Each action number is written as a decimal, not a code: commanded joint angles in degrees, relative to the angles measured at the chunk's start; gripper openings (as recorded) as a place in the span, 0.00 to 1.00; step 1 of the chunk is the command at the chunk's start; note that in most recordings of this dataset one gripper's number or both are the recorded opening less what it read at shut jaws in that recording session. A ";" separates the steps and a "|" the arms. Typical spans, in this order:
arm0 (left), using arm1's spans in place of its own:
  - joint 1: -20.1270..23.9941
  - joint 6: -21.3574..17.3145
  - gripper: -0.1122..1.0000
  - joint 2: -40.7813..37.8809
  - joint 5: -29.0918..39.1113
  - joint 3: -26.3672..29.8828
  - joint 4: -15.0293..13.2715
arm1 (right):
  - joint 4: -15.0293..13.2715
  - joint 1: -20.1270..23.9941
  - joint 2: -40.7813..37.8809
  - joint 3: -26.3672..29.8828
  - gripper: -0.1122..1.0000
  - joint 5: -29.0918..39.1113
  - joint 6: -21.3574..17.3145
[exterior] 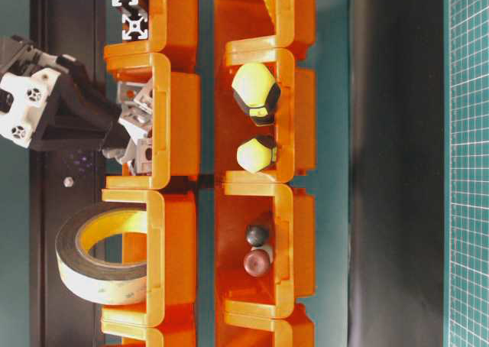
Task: Pick corner brachets from container rack with right arm.
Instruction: 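Lower the right gripper into the bin and close on two brackets, then lift the brackets out and carry them over the green mat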
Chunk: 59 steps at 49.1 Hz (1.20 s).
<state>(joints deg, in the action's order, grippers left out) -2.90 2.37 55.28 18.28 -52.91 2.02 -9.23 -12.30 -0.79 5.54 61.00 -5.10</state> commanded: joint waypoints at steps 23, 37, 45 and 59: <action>0.88 0.09 0.17 0.97 -0.26 1.58 0.09 | -2.99 3.08 1.49 5.62 0.59 2.99 0.35; 0.88 0.00 0.17 1.32 -0.18 1.58 0.09 | -3.96 4.92 2.64 9.58 0.59 5.19 0.79; 0.88 0.09 0.17 1.58 0.00 1.67 0.09 | -3.87 6.68 4.48 10.28 0.59 5.27 1.85; 0.79 -0.35 0.17 2.64 0.79 1.76 0.09 | -3.87 14.15 10.11 8.53 0.59 7.29 2.20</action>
<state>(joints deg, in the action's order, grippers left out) -2.11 2.20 57.83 18.90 -52.82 1.93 -12.92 -1.14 6.15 13.97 67.15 -2.72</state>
